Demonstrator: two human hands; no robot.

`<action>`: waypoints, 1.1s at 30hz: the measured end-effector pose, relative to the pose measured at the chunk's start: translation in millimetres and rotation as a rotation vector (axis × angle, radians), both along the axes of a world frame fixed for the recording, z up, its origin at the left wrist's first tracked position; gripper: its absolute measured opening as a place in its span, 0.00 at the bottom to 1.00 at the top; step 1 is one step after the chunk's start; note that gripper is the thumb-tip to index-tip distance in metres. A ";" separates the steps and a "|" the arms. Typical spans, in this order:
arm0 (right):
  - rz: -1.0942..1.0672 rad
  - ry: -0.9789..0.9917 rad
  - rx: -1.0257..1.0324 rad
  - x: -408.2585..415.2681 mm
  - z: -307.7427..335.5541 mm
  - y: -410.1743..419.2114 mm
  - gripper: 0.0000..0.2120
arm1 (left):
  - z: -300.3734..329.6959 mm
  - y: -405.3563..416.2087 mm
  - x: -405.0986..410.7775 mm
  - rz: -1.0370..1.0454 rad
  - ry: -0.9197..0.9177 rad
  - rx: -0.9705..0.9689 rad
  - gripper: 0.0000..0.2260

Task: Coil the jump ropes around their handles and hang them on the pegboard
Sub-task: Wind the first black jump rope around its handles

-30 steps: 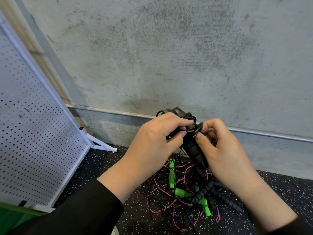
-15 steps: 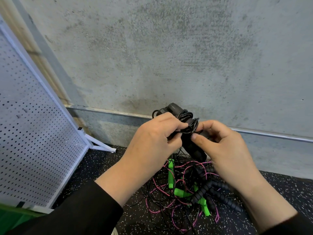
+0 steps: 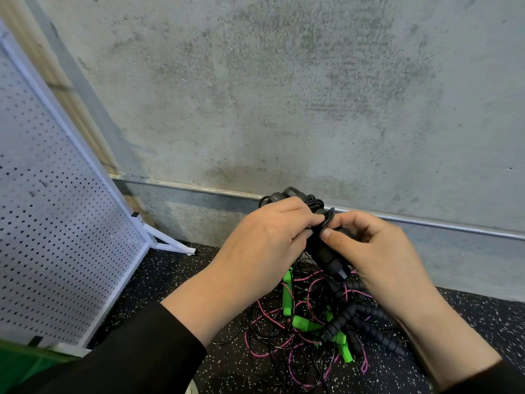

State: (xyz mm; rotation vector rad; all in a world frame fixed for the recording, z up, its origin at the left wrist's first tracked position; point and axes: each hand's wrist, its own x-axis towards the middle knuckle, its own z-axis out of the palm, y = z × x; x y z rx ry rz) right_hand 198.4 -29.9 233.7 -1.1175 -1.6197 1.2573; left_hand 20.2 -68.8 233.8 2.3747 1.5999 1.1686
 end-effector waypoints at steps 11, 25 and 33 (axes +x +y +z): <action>-0.050 0.060 -0.033 -1.9 -0.3 -3.5 0.04 | -5.1 0.9 4.0 -0.005 -0.071 -0.028 0.13; -0.014 0.007 -0.021 -1.9 7.8 0.5 0.05 | -3.2 -1.5 4.6 0.133 -0.306 -0.043 0.08; -0.004 -0.010 0.000 -1.3 9.0 -1.1 0.05 | -4.8 -0.4 8.2 0.098 -0.280 -0.111 0.07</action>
